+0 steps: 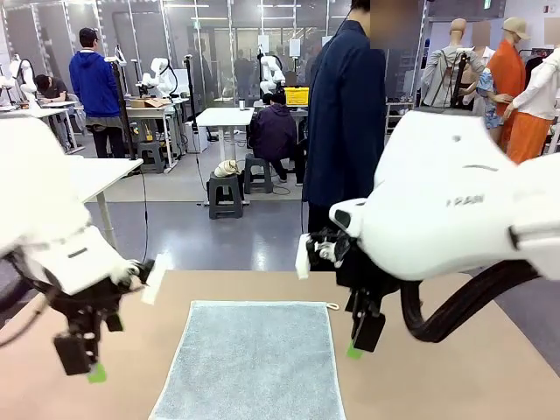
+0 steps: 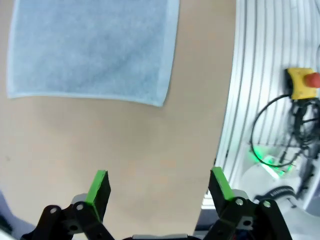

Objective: Fold the towels and place them in the basket.
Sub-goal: When a person lays out a Towel with hook on the table, fold it in half twice.

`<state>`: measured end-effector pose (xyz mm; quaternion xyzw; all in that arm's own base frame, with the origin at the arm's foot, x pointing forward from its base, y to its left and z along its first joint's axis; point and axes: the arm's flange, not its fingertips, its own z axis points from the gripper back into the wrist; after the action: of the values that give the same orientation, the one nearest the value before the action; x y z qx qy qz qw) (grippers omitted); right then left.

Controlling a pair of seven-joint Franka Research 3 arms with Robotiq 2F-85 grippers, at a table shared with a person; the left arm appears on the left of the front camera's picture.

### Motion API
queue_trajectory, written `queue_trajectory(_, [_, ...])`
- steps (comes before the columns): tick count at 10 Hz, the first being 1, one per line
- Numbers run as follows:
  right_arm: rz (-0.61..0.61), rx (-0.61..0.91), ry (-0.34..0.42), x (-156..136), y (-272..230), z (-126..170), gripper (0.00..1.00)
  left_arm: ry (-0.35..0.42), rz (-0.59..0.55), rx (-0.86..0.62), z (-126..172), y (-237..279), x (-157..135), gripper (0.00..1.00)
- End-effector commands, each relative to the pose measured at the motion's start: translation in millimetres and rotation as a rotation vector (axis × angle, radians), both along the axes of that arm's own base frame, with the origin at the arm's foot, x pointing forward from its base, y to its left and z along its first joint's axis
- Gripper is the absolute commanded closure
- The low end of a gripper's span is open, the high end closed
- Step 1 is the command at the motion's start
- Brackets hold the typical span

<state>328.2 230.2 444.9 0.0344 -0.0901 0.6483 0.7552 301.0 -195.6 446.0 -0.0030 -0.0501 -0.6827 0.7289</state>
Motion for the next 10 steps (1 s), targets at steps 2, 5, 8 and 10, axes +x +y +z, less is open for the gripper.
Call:
queue_trajectory(2, [0.010, -0.043, 0.032, 8, 26, -43, 0.00, -0.019, -0.009, 0.052, -53, -30, 16, 0.00])
queue_trajectory(5, [0.030, -0.081, 0.099, 13, 42, -90, 0.00, 0.019, -0.037, 0.050, -99, -41, 20, 0.00])
queue_trajectory(8, [0.026, -0.104, 0.128, 9, 46, -117, 0.00, 0.021, -0.052, 0.021, -123, -38, 11, 0.00])
queue_trajectory(10, [0.010, -0.115, 0.150, 3, 46, -124, 0.00, 0.042, -0.065, 0.019, -126, -38, 2, 0.00])
